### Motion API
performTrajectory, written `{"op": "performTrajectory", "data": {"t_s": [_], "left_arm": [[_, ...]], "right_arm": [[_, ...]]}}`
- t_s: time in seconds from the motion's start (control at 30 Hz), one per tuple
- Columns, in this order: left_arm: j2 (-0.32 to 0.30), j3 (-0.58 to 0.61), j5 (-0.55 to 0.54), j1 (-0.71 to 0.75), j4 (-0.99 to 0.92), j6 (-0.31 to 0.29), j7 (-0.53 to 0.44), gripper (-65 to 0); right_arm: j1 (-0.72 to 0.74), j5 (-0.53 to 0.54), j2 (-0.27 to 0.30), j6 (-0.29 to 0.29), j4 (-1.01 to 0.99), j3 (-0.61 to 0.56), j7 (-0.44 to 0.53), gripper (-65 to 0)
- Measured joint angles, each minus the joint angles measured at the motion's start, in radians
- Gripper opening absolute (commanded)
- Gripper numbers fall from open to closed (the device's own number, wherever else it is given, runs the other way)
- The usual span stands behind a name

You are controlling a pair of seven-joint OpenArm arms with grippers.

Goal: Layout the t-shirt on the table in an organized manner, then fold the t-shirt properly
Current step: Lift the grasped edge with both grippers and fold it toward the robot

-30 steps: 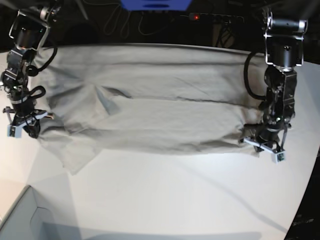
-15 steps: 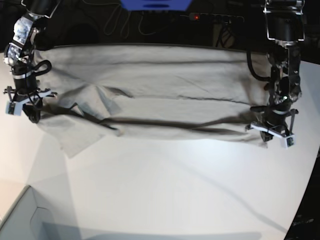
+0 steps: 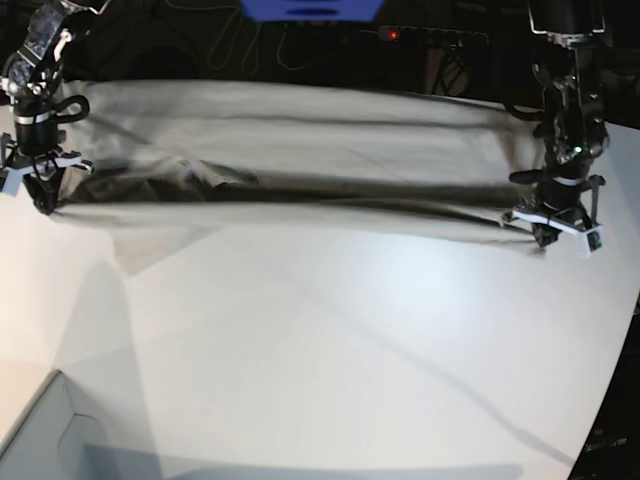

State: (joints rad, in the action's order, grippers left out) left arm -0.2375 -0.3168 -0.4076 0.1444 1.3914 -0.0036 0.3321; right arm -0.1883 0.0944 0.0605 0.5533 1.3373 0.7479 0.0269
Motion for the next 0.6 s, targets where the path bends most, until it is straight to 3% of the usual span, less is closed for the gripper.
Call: {"op": "performTrajectory", "data": {"t_s": [0.07,0.13,0.23,0.47,0.6], "left_arm": [[-0.001,-0.003,0.0,0.0,0.002,-0.009,-0.001,-65.0],[0.0,-0.009,0.003,0.002,0.004,-0.078,-0.006,-65.0],[0.001,-0.009,0.004,0.002,-0.015,-0.133,-0.008,-65.0],[0.0,-0.009,0.004,0.005,-0.128,-0.154,-0.007,-65.0],[0.002,-0.009,0.003,0.002,-0.135,-0.154,-0.008,-65.0]], "right_arm": [[-0.023,0.0,-0.001,0.0,-0.003,-0.011,0.0,-65.0],[-0.041,0.0,-0.003,0.0,-0.007,-0.021,-0.001,-65.0],[-0.04,0.0,-0.011,-0.001,-0.039,-0.027,0.005,-65.0],[-0.022,-0.063,0.023,-0.001,-0.206,-0.027,0.017,-64.6],[0.003,-0.125,0.031,-0.001,-0.227,-0.029,0.022,-49.8]]}}
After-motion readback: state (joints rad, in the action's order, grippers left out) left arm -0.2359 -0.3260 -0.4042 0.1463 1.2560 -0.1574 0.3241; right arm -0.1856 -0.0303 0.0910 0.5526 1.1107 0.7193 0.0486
